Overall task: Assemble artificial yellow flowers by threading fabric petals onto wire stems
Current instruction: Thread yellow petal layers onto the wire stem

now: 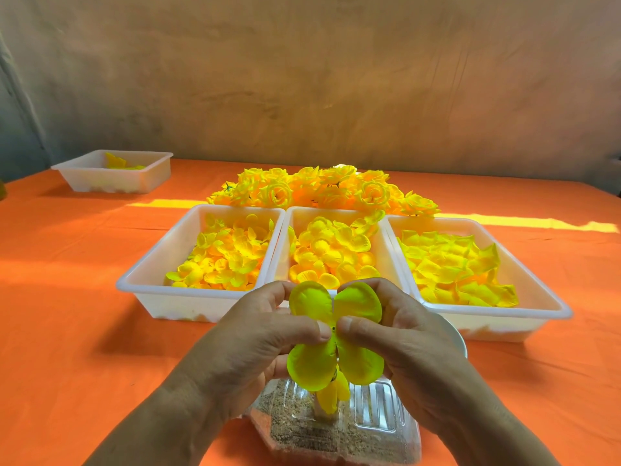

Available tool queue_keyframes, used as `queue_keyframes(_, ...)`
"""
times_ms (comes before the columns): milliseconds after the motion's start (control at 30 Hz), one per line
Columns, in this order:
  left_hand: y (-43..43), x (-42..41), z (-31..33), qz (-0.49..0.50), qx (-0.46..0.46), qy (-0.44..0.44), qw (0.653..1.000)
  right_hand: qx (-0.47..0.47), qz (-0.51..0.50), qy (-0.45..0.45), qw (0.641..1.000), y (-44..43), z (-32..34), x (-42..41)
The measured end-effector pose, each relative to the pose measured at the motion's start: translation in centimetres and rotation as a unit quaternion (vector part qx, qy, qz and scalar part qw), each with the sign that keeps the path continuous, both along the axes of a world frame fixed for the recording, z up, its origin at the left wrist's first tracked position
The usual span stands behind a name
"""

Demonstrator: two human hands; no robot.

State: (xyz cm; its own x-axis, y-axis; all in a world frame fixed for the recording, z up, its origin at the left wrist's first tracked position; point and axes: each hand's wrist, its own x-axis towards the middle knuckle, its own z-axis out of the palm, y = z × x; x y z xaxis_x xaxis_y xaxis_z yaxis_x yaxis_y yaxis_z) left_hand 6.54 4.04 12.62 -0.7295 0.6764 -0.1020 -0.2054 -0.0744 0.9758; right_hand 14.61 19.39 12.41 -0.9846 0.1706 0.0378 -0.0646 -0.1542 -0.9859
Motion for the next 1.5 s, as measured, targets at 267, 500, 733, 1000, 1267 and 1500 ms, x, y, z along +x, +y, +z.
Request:
queue_keyframes(267, 0.0, -0.1, -0.3, -0.003, 0.008, 0.000, 1.000, 0.007, -0.003, 0.002, 1.000, 0.0, -0.1, 0.0)
queue_keyframes(500, -0.1, -1.5, -1.2, -0.068, 0.012, -0.023, 0.997, 0.008, -0.012, -0.012, 1.000, -0.1, -0.1, -0.2)
queue_keyframes(733, 0.0, -2.0, -1.7, -0.122, 0.025, -0.053, 0.991, 0.016, -0.017, -0.019, 1.000, 0.0, -0.2, -0.3)
queue_keyframes(1000, 0.1, -1.2, -2.4, -0.056, -0.011, -0.055, 0.997, 0.044, -0.014, -0.044, 0.998, 0.0, -1.0, -0.3)
queue_keyframes(1267, 0.4, -0.4, -2.7, 0.001, -0.103, 0.006, 0.995, 0.173, -0.054, -0.066, 0.981, 0.5, -2.1, -0.1)
queue_keyframes(1500, 0.4, -0.6, -2.9, -0.012, -0.122, 0.005, 0.992, 0.207, -0.050, -0.076, 0.974, 0.3, -2.5, -0.1)
